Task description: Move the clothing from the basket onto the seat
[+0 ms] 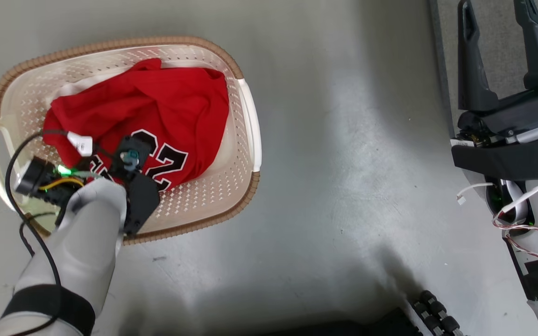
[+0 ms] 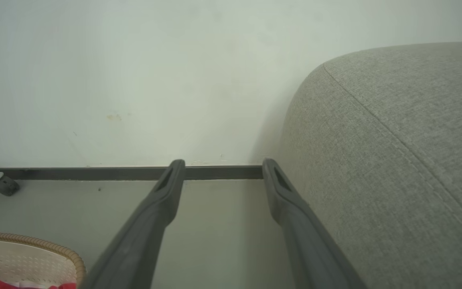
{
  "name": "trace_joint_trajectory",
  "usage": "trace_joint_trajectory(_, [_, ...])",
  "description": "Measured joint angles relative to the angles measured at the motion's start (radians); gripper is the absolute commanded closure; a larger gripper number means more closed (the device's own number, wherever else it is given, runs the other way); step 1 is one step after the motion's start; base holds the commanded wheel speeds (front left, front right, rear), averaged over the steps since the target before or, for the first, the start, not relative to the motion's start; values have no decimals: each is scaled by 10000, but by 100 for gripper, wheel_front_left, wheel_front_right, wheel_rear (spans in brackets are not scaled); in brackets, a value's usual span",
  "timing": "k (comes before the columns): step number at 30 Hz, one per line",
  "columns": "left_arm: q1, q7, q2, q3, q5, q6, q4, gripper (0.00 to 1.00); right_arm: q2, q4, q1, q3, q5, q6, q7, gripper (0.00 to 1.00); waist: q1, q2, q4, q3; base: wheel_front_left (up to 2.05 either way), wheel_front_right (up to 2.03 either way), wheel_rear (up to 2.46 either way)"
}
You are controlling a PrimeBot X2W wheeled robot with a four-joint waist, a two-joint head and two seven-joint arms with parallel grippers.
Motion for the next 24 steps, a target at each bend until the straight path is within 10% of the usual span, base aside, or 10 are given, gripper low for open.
trace_joint_trajectory(21, [-1130,1764,355,-506,593,-111,537,0,407,-253,-409,84,-2,130,0,0,1,1,-342,1091,0,0,0])
trace_joint_trajectory(22, [-1134,1770,351,-472,579,-119,539,13,418,-253,-410,79,-2,132,-2,0,1,0,-359,1130,0,0,0])
trace_joint_trajectory(24, [-1133,1787,341,-410,514,-217,566,100,430,-249,-410,67,-2,209,-4,0,1,1,-389,1176,0,0,0])
